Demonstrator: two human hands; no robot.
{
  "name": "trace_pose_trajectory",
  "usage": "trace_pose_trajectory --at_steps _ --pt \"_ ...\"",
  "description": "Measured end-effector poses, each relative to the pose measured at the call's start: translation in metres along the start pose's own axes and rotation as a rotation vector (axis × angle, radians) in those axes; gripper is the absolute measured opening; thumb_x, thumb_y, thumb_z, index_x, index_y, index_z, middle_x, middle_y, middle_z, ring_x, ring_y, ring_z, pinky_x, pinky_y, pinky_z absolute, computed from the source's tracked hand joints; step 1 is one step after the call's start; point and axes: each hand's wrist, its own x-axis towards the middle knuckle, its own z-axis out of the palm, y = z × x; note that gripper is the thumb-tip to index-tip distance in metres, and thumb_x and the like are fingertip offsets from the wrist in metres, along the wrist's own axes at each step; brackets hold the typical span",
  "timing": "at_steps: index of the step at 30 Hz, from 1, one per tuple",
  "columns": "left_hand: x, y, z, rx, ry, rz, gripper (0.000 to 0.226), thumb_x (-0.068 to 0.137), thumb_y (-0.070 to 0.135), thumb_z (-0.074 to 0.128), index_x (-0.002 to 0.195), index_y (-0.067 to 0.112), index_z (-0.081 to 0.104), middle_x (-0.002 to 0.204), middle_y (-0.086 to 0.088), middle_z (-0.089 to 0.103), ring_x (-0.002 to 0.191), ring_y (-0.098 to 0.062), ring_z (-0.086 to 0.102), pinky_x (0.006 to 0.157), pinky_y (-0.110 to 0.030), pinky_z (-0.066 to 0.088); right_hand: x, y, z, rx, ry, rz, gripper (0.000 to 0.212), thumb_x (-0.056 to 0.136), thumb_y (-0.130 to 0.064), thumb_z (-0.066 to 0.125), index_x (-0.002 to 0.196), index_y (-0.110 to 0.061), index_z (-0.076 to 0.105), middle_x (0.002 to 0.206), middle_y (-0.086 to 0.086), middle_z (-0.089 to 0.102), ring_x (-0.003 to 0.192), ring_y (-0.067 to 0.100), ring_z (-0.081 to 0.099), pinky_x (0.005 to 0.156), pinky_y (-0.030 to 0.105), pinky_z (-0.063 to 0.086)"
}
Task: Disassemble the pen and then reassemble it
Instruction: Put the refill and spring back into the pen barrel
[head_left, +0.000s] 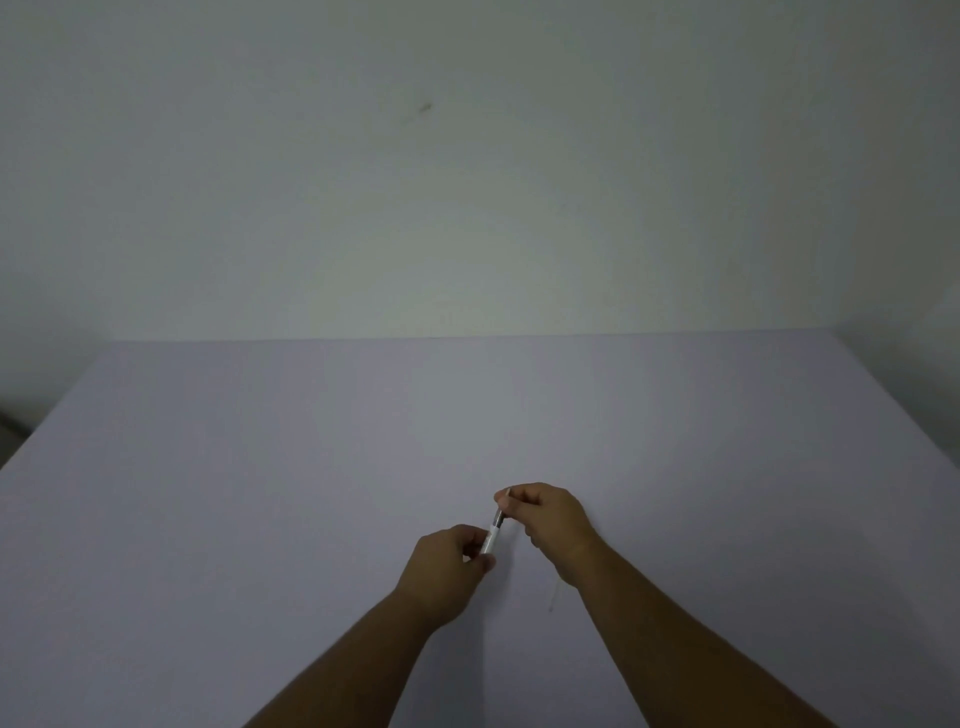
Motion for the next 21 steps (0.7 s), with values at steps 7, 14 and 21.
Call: trace_pose_trajectory --at_steps 7,14,21 --pt "-0.002 0.006 -0.002 0.062 0.043 0.042 0.023 0.086 0.026 0.062 0.107 0.021 0.065 0.086 0.013 0.06 0.074 -0.004 0.054 0.063 -0.01 0.039 0.001 -0.005 -0.005 -0.085 0.032 0.08 0.027 0.077 -0.04 0.072 0.068 -0.017 0.059 0.069 -0.002 0.06 0.053 0.009 0.044 0.054 0.022 0.037" --pt "0.0 0.013 -0.006 0.061 0.075 0.038 0.023 0.086 0.026 0.062 0.107 0.019 0.065 0.094 0.005 0.065 0.081 -0.008 0.055 0.062 -0.012 0.037 -0.005 -0.008 -0.002 0.129 -0.022 0.1 0.018 0.082 -0.036 0.066 0.082 -0.019 0.067 0.085 0.001 0.068 0.06 0.011 0.046 0.054 0.022 0.039" --pt "-0.002 0.019 -0.009 0.044 0.063 0.03 0.021 0.086 0.025 0.062 0.105 0.018 0.065 0.09 0.005 0.062 0.072 -0.01 0.056 0.063 -0.019 0.043 -0.007 -0.013 0.001 0.114 0.015 0.118 0.016 0.083 -0.039 0.065 0.081 -0.023 0.064 0.087 -0.001 0.062 0.068 0.012 0.048 0.059 0.024 0.039"
